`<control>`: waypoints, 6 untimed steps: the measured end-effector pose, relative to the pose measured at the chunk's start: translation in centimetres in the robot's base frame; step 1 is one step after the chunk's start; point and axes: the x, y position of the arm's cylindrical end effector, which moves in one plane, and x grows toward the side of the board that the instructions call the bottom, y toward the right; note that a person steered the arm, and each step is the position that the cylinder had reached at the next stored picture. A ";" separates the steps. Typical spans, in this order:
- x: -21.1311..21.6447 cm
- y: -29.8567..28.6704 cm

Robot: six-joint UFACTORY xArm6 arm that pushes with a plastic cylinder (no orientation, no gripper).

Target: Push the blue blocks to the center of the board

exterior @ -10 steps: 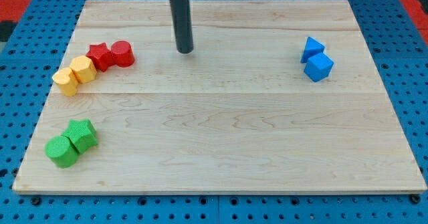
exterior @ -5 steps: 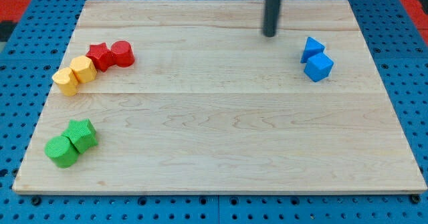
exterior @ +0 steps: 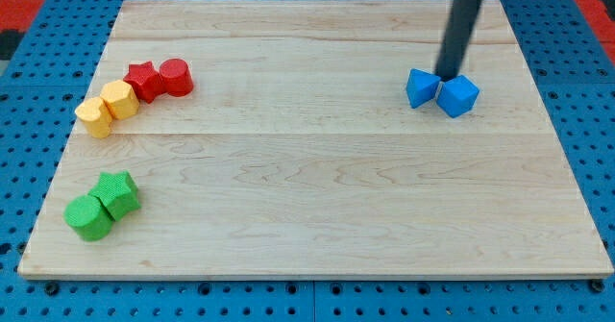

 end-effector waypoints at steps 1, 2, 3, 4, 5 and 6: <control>-0.4 4.2; 2.5 4.2; 4.2 0.7; 4.1 -2.8; 3.7 -5.4; 3.0 -5.6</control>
